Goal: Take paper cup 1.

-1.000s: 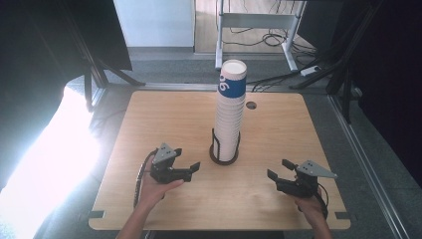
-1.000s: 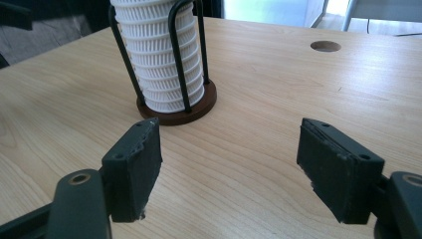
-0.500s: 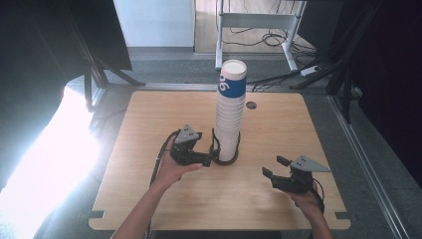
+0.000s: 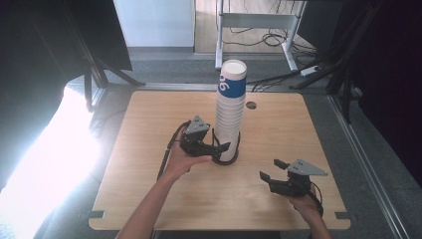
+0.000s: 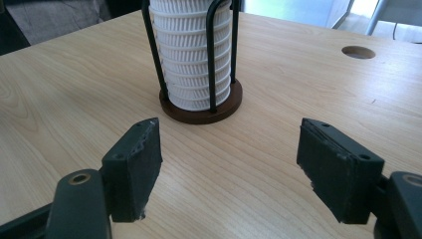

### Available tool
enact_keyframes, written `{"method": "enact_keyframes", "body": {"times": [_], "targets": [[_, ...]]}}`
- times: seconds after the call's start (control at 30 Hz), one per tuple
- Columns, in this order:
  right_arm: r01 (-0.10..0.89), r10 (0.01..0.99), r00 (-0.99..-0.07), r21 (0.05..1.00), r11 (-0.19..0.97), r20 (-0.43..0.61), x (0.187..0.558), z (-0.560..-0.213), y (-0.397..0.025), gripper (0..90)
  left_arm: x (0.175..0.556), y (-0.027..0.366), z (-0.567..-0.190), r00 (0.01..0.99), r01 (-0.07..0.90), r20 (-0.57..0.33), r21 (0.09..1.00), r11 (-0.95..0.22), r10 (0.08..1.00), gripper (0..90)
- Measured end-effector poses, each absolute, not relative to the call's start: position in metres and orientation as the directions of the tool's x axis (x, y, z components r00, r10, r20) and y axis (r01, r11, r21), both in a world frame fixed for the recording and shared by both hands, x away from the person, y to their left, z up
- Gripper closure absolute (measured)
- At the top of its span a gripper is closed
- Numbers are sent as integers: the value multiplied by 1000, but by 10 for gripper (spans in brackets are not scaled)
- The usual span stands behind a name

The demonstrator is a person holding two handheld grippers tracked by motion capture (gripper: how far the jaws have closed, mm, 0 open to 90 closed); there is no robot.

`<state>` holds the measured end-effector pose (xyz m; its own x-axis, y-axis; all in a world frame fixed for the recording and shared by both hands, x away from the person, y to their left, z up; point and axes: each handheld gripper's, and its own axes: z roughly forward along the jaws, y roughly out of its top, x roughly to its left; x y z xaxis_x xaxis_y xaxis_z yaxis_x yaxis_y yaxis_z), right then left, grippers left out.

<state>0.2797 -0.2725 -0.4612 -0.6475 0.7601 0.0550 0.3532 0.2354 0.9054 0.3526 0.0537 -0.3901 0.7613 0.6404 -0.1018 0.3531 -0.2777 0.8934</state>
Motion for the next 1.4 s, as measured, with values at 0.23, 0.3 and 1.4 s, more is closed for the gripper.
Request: {"method": "enact_keyframes", "body": {"times": [0.23, 0.3, 1.4], "targets": [[331, 757, -651, 920, 212, 59, 281, -451, -270, 257, 368, 47, -384, 758, 351, -81, 887, -300, 647, 21], [331, 750, -659, 918, 218, 60, 281, -451, -267, 256, 372, 46, -384, 758, 353, -87, 888, -294, 647, 19], [307, 740, -671, 926, 221, 46, 286, -438, -270, 252, 397, 22, -395, 719, 362, -69, 887, -287, 692, 124]]}}
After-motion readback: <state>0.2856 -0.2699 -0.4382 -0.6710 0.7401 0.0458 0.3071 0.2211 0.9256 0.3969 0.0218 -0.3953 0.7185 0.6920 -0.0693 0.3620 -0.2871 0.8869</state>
